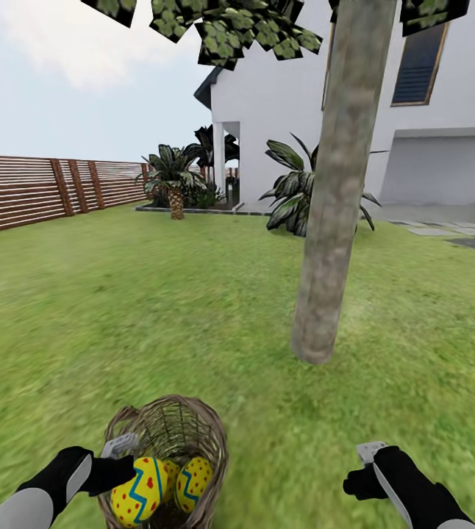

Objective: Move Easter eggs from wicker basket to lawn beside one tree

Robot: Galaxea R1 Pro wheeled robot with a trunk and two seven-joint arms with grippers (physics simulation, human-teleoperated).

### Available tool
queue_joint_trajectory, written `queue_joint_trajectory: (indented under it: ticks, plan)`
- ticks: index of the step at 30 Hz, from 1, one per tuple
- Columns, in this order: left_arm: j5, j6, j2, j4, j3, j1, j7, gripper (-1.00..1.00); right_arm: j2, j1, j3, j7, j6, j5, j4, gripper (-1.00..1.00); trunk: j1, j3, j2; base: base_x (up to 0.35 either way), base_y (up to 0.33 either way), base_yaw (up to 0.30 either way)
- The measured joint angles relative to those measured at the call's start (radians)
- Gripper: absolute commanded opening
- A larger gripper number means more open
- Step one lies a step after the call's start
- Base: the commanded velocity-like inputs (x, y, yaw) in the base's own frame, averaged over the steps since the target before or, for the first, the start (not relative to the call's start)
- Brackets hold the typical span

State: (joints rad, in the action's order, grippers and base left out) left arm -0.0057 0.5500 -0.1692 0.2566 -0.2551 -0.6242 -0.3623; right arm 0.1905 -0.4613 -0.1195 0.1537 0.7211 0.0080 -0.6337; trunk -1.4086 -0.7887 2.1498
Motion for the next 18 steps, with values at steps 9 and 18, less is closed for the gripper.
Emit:
queue_joint_trajectory:
  ticks: [9,18]
  plan:
    - [-0.001,-0.001,0.005,-0.002,0.0,-0.001,0.002,-1.0,-0.001,0.0,0.0,0.0,0.0,0.0,0.0,1.0,0.035,0.028,-0.063,0.0,-0.025,0.0]
    - [-0.004,-0.001,0.037,-0.009,0.002,0.0,0.057,-1.0,-0.013,0.0,-0.002,0.0,0.0,0.001,0.0,1.0,0.069,0.056,-0.126,0.0,0.0,0.0]
